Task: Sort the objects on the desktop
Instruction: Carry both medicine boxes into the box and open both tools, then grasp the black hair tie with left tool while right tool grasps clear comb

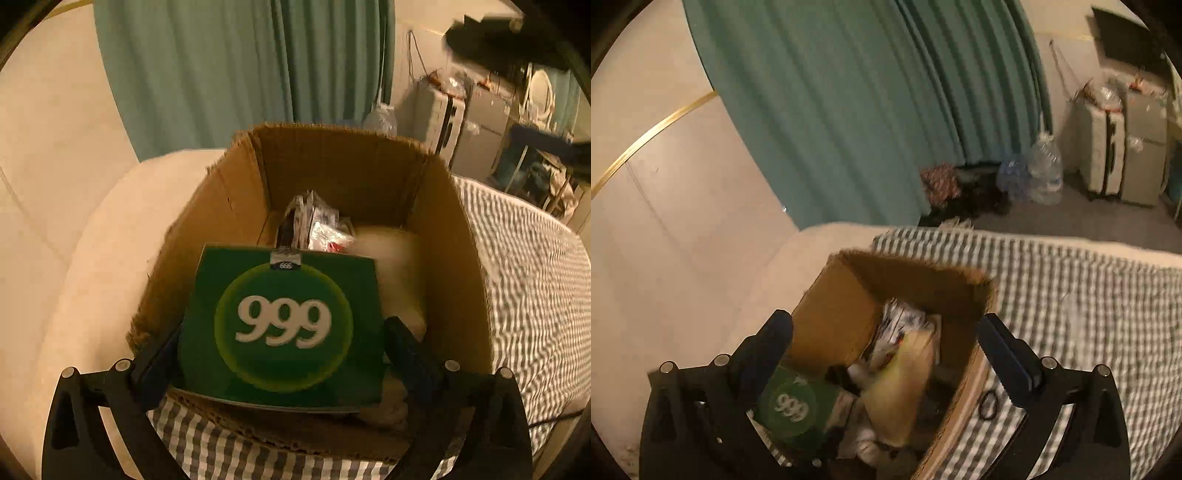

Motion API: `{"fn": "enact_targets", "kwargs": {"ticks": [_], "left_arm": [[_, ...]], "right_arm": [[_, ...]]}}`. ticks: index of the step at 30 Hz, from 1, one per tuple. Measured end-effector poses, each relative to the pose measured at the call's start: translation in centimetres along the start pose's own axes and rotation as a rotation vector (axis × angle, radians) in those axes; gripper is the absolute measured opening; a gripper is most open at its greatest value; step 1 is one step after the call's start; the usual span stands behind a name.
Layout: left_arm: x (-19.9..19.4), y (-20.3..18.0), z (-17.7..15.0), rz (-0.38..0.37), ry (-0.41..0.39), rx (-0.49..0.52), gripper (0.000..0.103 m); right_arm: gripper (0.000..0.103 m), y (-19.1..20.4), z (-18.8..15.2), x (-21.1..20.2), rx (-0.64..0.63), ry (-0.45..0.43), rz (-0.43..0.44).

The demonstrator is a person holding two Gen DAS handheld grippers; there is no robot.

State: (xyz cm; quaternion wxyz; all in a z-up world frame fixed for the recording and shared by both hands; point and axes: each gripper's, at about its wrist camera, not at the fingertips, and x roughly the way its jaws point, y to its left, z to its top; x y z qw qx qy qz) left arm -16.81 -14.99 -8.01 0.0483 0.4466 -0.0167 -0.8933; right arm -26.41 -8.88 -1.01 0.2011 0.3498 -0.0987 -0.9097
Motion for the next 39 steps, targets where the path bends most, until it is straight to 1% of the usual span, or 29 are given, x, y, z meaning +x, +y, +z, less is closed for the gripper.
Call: {"fn": "enact_targets", "kwargs": {"ticks": [2, 3, 4, 6, 8, 9, 10, 11, 12, 14, 16, 17, 18, 19, 20, 22, 23, 24, 25, 27, 29, 30, 32, 34, 37, 39], "left_arm": [[-0.5, 0.1, -0.6, -0.015, -0.014, -0.010, 0.103], [-1.2, 0.6, -1.4, -0.025, -0.023, -0.013, 0.103], [-1.6, -0.1, -1.0, -0.030, -0.035, -0.015, 0.103], [-3.3, 0.4, -1.1, -0.030, -0.061, -0.012, 0.103], [-5.4, -0.2, -0.7, -0.031, -0.094, -0.009, 0.103], [-6.1, 0.7, 0.5, -0.037, -0.108, -0.011, 0.103], [-7.2, 0.2, 0.9, -0.052, -0.129, -0.012, 0.103], [-8.5, -0.7, 1.0, -0.076, -0.152, -0.012, 0.103], [-9.1, -1.2, 1.2, -0.087, -0.163, -0.013, 0.103], [-10.4, -3.5, 1.2, -0.121, -0.185, -0.002, 0.103], [-10.9, -6.2, 0.9, -0.150, -0.195, 0.023, 0.103], [-10.9, -8.3, 0.2, -0.172, -0.203, 0.044, 0.103], [-10.8, -9.2, 0.1, -0.188, -0.204, 0.057, 0.103], [-10.3, -11.2, -0.7, -0.208, -0.200, 0.083, 0.103], [-9.7, -12.5, -0.9, -0.202, -0.191, 0.096, 0.103], [-7.9, -15.4, -2.1, -0.155, -0.157, 0.128, 0.103], [-6.9, -16.6, -2.6, -0.125, -0.142, 0.139, 0.103], [-6.1, -17.4, -2.8, -0.103, -0.131, 0.145, 0.103], [-4.6, -18.5, -3.2, -0.065, -0.114, 0.150, 0.103], [-2.4, -19.8, -3.7, -0.014, -0.091, 0.151, 0.103], [-0.5, -20.6, -4.3, 0.031, -0.069, 0.142, 0.103], [0.3, -20.7, -4.6, 0.039, -0.069, 0.137, 0.103], [2.0, -21.2, -5.0, 0.032, -0.077, 0.151, 0.103], [3.9, -21.8, -5.7, 0.036, -0.061, 0.194, 0.103], [6.6, -22.5, -5.6, 0.086, -0.049, 0.233, 0.103], [8.5, -22.4, -5.2, 0.108, -0.028, 0.228, 0.103]], "right_arm": [[0.100, -0.1, -0.1, -1.5, -0.010, -0.036, -0.025], [0.100, -0.2, -0.3, -2.2, -0.012, -0.052, -0.034], [0.100, -0.8, -0.6, -3.3, -0.016, -0.070, -0.049], [0.100, -2.3, -1.0, -5.3, -0.029, -0.103, -0.087], [0.100, -3.4, -1.3, -7.4, -0.042, -0.120, -0.125], [0.100, -3.8, -1.5, -8.3, -0.040, -0.129, -0.141], [0.100, -4.5, -1.8, -9.5, -0.034, -0.140, -0.156], [0.100, -5.0, -1.8, -10.5, -0.031, -0.149, -0.168], [0.100, -5.7, -2.1, -11.6, -0.029, -0.163, -0.187], [0.100, -6.6, -2.7, -13.7, -0.033, -0.185, -0.213], [0.100, -7.6, -3.6, -15.5, -0.026, -0.200, -0.223], [0.100, -8.2, -4.1, -16.1, -0.020, -0.206, -0.227], [0.100, -9.0, -4.7, -16.7, -0.012, -0.211, -0.237], [0.100, -9.8, -5.2, -17.3, -0.002, -0.213, -0.247], [0.100, -10.9, -5.9, -17.8, 0.010, -0.211, -0.254], [0.100, -12.5, -7.0, -18.2, 0.031, -0.198, -0.260], [0.100, -13.4, -7.7, -18.2, 0.037, -0.178, -0.246], [0.100, -14.1, -8.3, -18.1, 0.035, -0.164, -0.238], [0.100, -14.7, -8.7, -17.9, 0.031, -0.155, -0.243], [0.100, -15.8, -9.7, -17.3, 0.014, -0.140, -0.248], [0.100, -17.0, -10.6, -16.4, 0.001, -0.127, -0.246], [0.100, -17.7, -10.9, -15.6, 0.002, -0.114, -0.247], [0.100, -19.3, -11.4, -14.5, 0.018, -0.100, -0.253], [0.100, -20.9, -11.9, -13.4, 0.042, -0.093, -0.247], [0.100, -23.2, -13.1, -11.6, 0.093, -0.063, -0.234], [0.100, -24.6, -13.9, -10.3, 0.126, -0.038, -0.223]]}}
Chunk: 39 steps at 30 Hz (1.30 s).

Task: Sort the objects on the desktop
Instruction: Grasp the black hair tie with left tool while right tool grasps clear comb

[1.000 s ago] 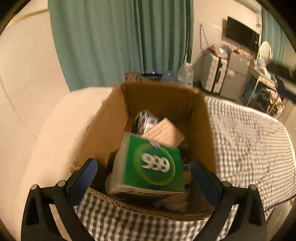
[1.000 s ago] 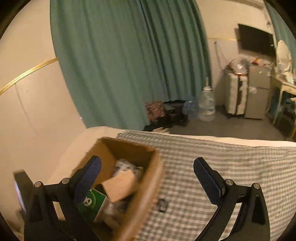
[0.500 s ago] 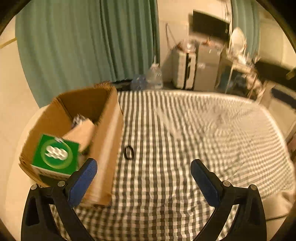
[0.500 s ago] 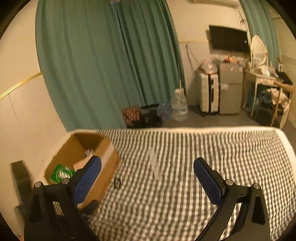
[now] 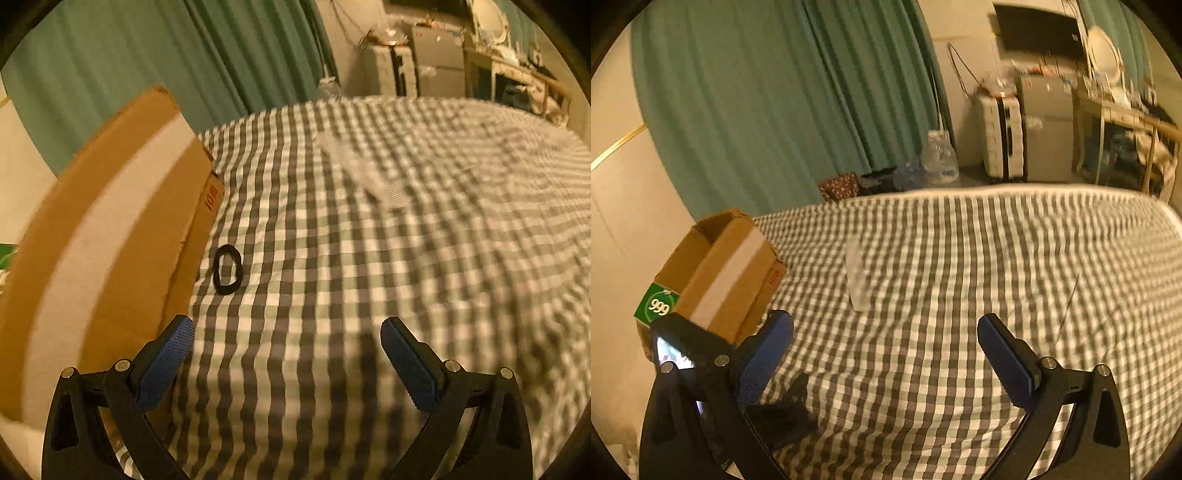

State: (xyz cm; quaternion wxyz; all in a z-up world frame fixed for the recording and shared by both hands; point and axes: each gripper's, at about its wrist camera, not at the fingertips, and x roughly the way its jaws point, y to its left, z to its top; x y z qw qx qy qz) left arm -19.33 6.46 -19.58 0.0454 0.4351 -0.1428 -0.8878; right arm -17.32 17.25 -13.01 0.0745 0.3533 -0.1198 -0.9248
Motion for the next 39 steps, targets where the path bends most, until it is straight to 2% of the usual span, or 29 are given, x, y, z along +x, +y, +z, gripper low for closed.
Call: {"fn": "enact_targets", "kwargs": {"ticks": [2, 4, 6, 10, 13, 17, 23, 27, 29, 30, 32, 33, 34, 35, 36, 38, 39], "left_arm": [[1.5, 0.5, 0.3, 0.021, 0.007, -0.034, 0.103], [2.8, 1.8, 0.6, 0.039, 0.002, -0.094, 0.103], [3.7, 2.1, 0.9, 0.043, 0.000, -0.092, 0.103], [4.6, 2.9, 1.0, 0.020, -0.033, -0.084, 0.103], [5.6, 5.4, 1.5, 0.025, -0.015, -0.150, 0.103], [6.7, 8.2, 1.4, -0.105, 0.031, -0.235, 0.103], [6.6, 8.7, 0.9, -0.175, 0.041, -0.262, 0.101], [6.7, 10.2, 0.0, -0.197, 0.012, -0.317, 0.090], [6.8, 10.7, 0.1, -0.203, 0.010, -0.322, 0.088], [6.7, 10.8, 0.0, -0.202, 0.005, -0.322, 0.086], [6.4, 11.2, -0.1, -0.190, -0.009, -0.323, 0.071], [6.5, 11.5, 0.2, -0.186, -0.017, -0.326, 0.054], [6.5, 11.8, 0.2, -0.191, -0.021, -0.330, 0.041], [6.4, 12.1, 0.1, -0.206, -0.025, -0.335, 0.036], [6.4, 12.5, 0.0, -0.209, -0.032, -0.343, 0.026], [6.8, 12.8, 0.0, -0.226, -0.031, -0.358, 0.019], [6.9, 13.0, 0.1, -0.226, -0.032, -0.363, 0.013]], "right_arm": [[0.100, -0.2, -0.4, 0.8, -0.007, 0.018, -0.012], [0.100, 0.1, -0.6, 1.9, -0.059, 0.033, -0.064], [0.100, 0.7, -0.8, 2.5, -0.114, 0.036, -0.094], [0.100, 1.4, -0.8, 3.6, -0.151, 0.044, -0.100], [0.100, 1.4, -1.0, 4.3, -0.157, 0.062, -0.104], [0.100, 1.3, -1.3, 5.4, -0.144, 0.085, -0.109], [0.100, 1.6, -0.5, 8.3, -0.124, 0.106, -0.085], [0.100, 3.4, 0.3, 12.4, -0.161, 0.152, -0.064], [0.096, 4.5, 0.6, 14.6, -0.175, 0.171, -0.052], [0.095, 5.0, 0.8, 15.7, -0.178, 0.181, -0.045], [0.090, 6.2, 1.4, 18.1, -0.207, 0.198, -0.044], [0.088, 6.5, 1.6, 18.9, -0.222, 0.203, -0.044], [0.082, 7.1, 2.0, 20.1, -0.239, 0.214, -0.048], [0.073, 7.4, 2.1, 20.9, -0.247, 0.226, -0.047], [0.069, 7.7, 2.3, 21.8, -0.252, 0.248, -0.044], [0.052, 8.3, 2.1, 23.2, -0.284, 0.275, -0.070], [0.048, 8.7, 1.9, 23.5, -0.315, 0.272, -0.105]]}}
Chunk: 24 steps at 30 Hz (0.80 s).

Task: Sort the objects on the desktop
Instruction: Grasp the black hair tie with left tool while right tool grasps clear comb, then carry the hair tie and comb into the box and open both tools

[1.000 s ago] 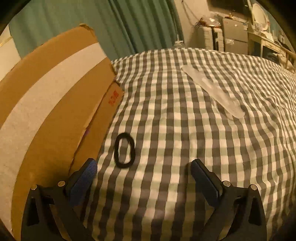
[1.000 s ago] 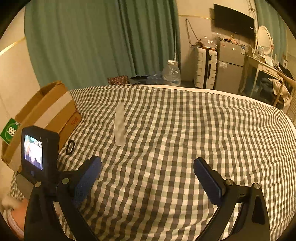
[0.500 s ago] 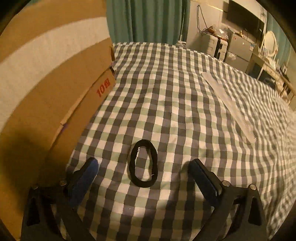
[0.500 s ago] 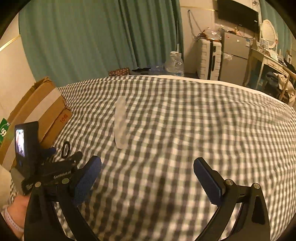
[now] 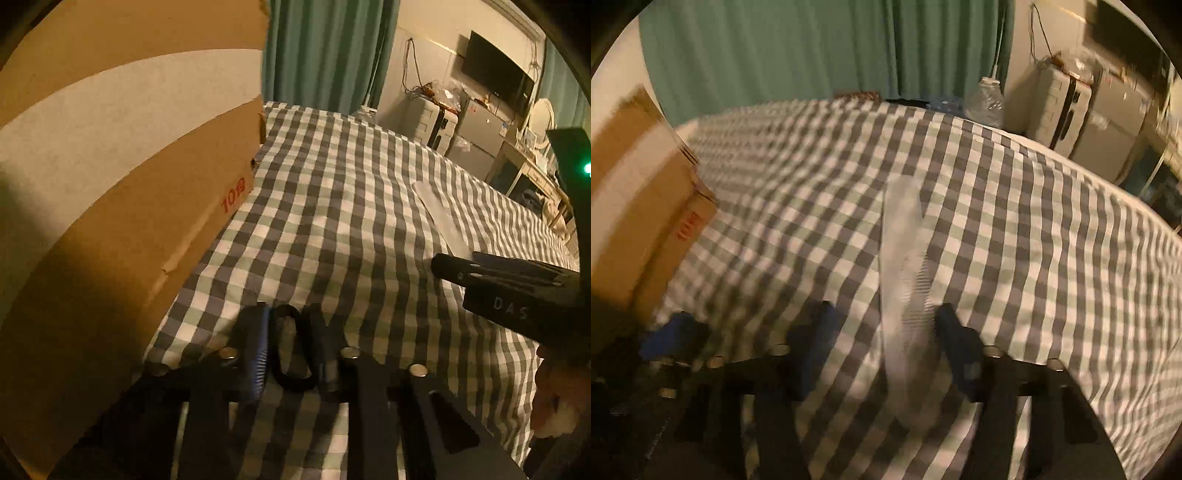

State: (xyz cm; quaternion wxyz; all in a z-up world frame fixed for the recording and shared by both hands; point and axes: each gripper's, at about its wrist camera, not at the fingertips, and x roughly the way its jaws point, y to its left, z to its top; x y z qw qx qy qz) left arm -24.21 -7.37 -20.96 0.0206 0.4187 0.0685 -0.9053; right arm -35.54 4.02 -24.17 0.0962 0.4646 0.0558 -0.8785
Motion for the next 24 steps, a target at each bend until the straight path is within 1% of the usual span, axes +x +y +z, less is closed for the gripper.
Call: {"fn": "enact_targets", "kwargs": {"ticks": [1, 2, 4, 6, 8, 9, 11, 13, 16, 17, 19, 22, 23, 24], "left_arm": [[-0.1, 0.2, 0.0, -0.012, 0.000, -0.004, 0.012], [-0.1, 0.3, 0.2, -0.011, -0.003, -0.003, 0.010], [-0.1, 0.1, 0.3, -0.020, -0.003, 0.007, 0.007], [-0.2, -0.3, 0.5, -0.036, -0.011, 0.010, 0.007], [-0.9, -0.5, 0.4, -0.056, -0.016, 0.025, 0.006], [-1.2, -0.6, 0.6, -0.074, -0.016, 0.029, 0.006], [-2.0, -0.8, 0.7, -0.129, 0.009, 0.013, 0.006], [-2.8, -1.2, 0.6, -0.163, 0.007, 0.011, 0.006], [-4.4, -2.8, -0.1, -0.178, 0.018, 0.075, 0.006], [-4.9, -3.0, -0.2, -0.179, 0.015, 0.082, 0.006], [-6.2, -3.1, -0.6, -0.205, 0.022, 0.081, 0.006], [-7.4, -3.4, -0.5, -0.225, 0.030, 0.083, 0.006], [-8.3, -3.2, -0.4, -0.221, 0.026, 0.088, 0.006], [-9.0, -3.1, -0.3, -0.233, 0.026, 0.090, 0.006]], "right_arm": [[0.035, 0.1, -0.1, -0.2, -0.004, -0.007, -0.006], [0.027, 0.0, -0.3, -0.4, 0.002, -0.007, 0.006], [0.026, 0.1, -0.8, -1.0, 0.000, -0.006, 0.002], [0.026, 0.1, -1.6, -1.7, -0.002, -0.011, 0.001], [0.026, -0.3, -2.5, -3.0, 0.032, -0.018, 0.029], [0.026, -0.6, -3.0, -3.8, 0.053, -0.022, 0.042], [0.026, -1.1, -4.0, -5.1, 0.092, -0.023, 0.071], [0.026, -1.4, -5.1, -6.4, 0.112, -0.014, 0.078], [0.026, -2.3, -7.0, -8.8, 0.163, -0.018, 0.124], [0.026, -2.5, -7.6, -9.6, 0.174, -0.018, 0.127], [0.026, -3.0, -8.6, -11.0, 0.180, -0.019, 0.112], [0.026, -3.5, -10.3, -13.8, 0.198, -0.029, 0.103], [0.026, -3.7, -10.8, -14.6, 0.205, -0.038, 0.104], [0.026, -3.8, -11.1, -15.4, 0.212, -0.040, 0.113]]}}
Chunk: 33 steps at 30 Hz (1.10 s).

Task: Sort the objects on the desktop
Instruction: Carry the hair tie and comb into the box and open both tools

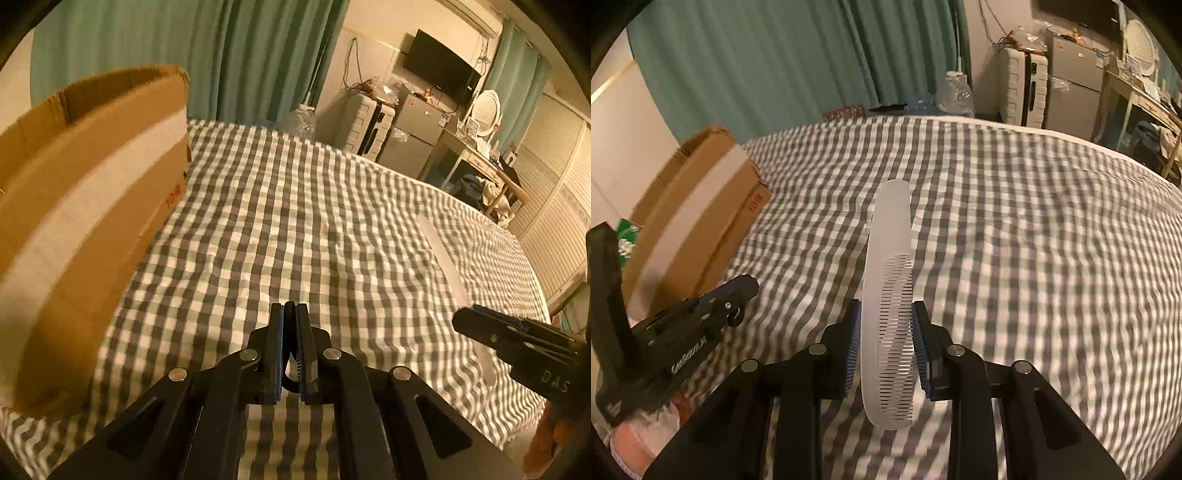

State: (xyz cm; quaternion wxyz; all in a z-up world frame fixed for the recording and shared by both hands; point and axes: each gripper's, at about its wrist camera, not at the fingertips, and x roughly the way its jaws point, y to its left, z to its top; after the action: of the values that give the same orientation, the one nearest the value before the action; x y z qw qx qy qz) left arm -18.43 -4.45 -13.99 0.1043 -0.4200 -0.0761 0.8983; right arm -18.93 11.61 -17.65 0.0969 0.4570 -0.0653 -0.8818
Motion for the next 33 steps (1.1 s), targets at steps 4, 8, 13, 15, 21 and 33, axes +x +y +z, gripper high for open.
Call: {"fn": "enact_targets", "kwargs": {"ticks": [4, 8, 13, 15, 21, 33], "left_arm": [[-3.4, 0.8, 1.8, -0.033, -0.029, -0.009, 0.006], [-7.4, 1.2, 5.4, -0.016, -0.060, 0.022, 0.006], [-12.3, 2.7, 9.7, -0.007, -0.076, 0.021, 0.006], [-13.8, 3.5, 10.8, 0.001, -0.089, 0.035, 0.006], [-16.6, 8.8, 14.5, 0.060, -0.121, 0.053, 0.006], [-13.0, 21.3, 14.7, 0.205, -0.059, 0.003, 0.006]], "right_arm": [[0.026, 0.6, -0.3, -3.1, 0.008, -0.029, 0.000], [0.026, 2.3, 0.7, -6.8, 0.014, -0.085, 0.036], [0.026, 6.8, 4.4, -11.7, -0.005, -0.145, 0.148], [0.026, 9.4, 5.9, -13.0, -0.046, -0.165, 0.170], [0.026, 17.9, 10.6, -13.6, -0.152, -0.200, 0.242], [0.026, 26.6, 12.9, -1.4, -0.188, -0.033, 0.335]]}}
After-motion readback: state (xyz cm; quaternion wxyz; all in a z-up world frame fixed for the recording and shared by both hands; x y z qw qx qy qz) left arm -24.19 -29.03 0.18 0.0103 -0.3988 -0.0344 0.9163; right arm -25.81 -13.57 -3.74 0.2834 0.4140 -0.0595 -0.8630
